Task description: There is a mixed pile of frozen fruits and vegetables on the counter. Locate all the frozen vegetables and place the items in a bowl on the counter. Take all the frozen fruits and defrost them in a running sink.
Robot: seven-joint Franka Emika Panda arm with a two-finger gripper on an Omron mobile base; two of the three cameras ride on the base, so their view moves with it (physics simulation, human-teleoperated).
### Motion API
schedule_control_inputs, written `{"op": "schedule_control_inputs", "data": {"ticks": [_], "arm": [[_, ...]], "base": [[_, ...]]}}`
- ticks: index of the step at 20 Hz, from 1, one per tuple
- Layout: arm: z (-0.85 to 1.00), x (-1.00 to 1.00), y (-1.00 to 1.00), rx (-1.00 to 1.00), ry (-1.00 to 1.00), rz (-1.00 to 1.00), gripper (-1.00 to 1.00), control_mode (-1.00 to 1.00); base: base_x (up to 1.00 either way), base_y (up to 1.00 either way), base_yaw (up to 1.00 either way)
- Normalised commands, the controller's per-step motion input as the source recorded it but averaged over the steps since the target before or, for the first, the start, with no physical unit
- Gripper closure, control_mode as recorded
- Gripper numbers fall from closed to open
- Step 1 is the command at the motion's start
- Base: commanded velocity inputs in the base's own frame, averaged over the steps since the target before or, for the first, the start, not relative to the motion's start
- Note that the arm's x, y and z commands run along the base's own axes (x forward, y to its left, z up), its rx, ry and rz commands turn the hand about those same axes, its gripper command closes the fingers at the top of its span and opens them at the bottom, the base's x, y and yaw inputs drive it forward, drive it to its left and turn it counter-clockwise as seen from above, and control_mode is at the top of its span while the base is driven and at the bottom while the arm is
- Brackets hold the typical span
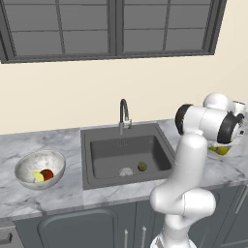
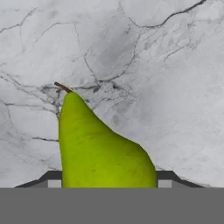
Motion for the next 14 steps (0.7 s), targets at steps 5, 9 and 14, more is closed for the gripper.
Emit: {"op": "schedule_control_inputs", "data": {"ticks": [5, 9, 14], "arm": [[0.49, -0.07, 0.74, -0.03, -0.01, 0.29, 1.00, -1.00], [0.16, -0.14, 0.70, -0.02, 0.00, 0.34, 1.00, -1.00], [0.10, -0.24, 0.79, -0.05, 0.00, 0.31, 1.00, -1.00]], "base": [[0.00, 0.00, 0.00], [0.00, 0.00, 0.00], [0.00, 0.00, 0.00]]}}
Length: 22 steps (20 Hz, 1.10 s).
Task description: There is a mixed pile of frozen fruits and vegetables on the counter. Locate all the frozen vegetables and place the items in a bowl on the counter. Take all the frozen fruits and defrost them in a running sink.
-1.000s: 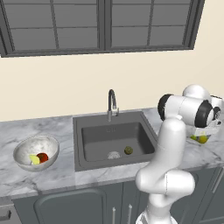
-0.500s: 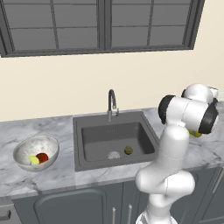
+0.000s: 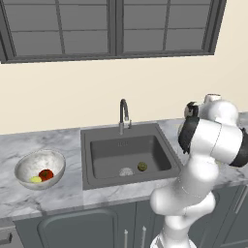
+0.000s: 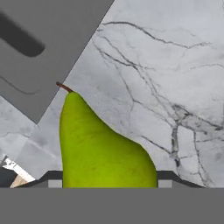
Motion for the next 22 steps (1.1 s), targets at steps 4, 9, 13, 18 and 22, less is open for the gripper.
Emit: {"op": "schedule_control_inputs", "data": {"ticks": [4, 9, 13, 18, 22], "arm": [[0.39, -0.04, 0.78, 0.00, 0.00, 0.24, 1.00, -1.00], [0.52, 0.22, 0.73, 0.00, 0.00, 0.21, 1.00, -1.00], [-0.02, 0.25, 0.75, 0.01, 0.00, 0.21, 1.00, -1.00], [-0.04, 0.24, 0.74, 0.00, 0.00, 0.22, 1.00, -1.00], [-0.36, 0.22, 0.41, 0.02, -0.05, 0.20, 1.00, -1.00]], "base": [[0.00, 0.00, 0.00], [0.00, 0.00, 0.00], [0.00, 0.00, 0.00], [0.00, 0.00, 0.00], [0.00, 0.00, 0.00]]}}
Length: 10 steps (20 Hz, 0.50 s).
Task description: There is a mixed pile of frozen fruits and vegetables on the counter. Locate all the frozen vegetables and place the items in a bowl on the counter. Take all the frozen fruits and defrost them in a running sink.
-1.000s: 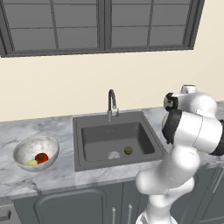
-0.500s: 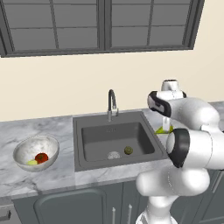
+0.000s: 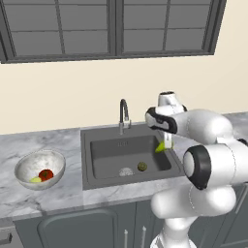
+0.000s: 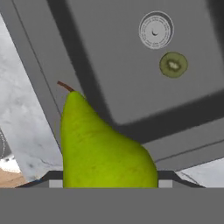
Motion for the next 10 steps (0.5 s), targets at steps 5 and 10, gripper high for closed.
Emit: {"op": "schedule_control_inputs", "data": {"ticks": [5, 10], "arm": [[-0.55, 0.35, 0.12, 0.15, -0.05, 0.14, 1.00, -1.00], [-0.39, 0.35, 0.41, 0.11, -0.02, 0.18, 1.00, -1.00]], "base": [[0.00, 0.00, 0.00], [0.00, 0.00, 0.00]]}}
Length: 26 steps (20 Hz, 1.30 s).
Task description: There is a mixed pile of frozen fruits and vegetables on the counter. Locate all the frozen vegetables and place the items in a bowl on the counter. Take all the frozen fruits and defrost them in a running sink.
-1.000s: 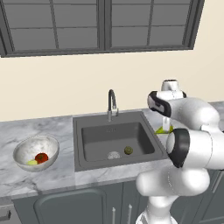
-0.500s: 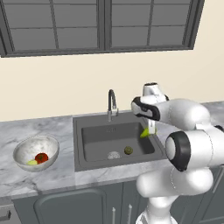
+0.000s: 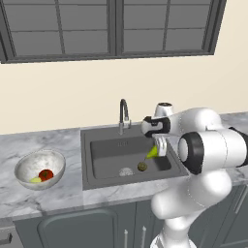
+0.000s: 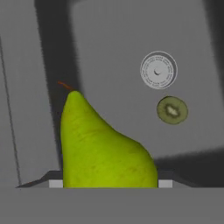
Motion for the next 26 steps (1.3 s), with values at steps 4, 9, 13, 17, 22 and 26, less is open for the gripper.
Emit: {"op": "schedule_control_inputs", "data": {"ticks": [4, 9, 13, 17, 22, 26], "arm": [[-0.57, 0.23, 0.03, 0.07, -0.01, 0.07, 1.00, -1.00], [-0.55, 0.15, 0.06, 0.06, -0.02, 0.02, 1.00, -1.00], [-0.29, 0.13, 0.14, 0.03, 0.00, 0.02, 1.00, -1.00], [-0.36, 0.02, -0.08, 0.00, -0.02, 0.00, 1.00, -1.00], [-0.08, 0.14, 0.00, 0.00, -0.01, 0.00, 1.00, -1.00], [-0.26, 0.41, 0.01, 0.00, 0.00, 0.00, 1.00, -1.00]], "base": [[0.00, 0.00, 0.00], [0.00, 0.00, 0.00], [0.00, 0.00, 0.00], [0.00, 0.00, 0.00], [0.00, 0.00, 0.00], [0.00, 0.00, 0.00]]}}
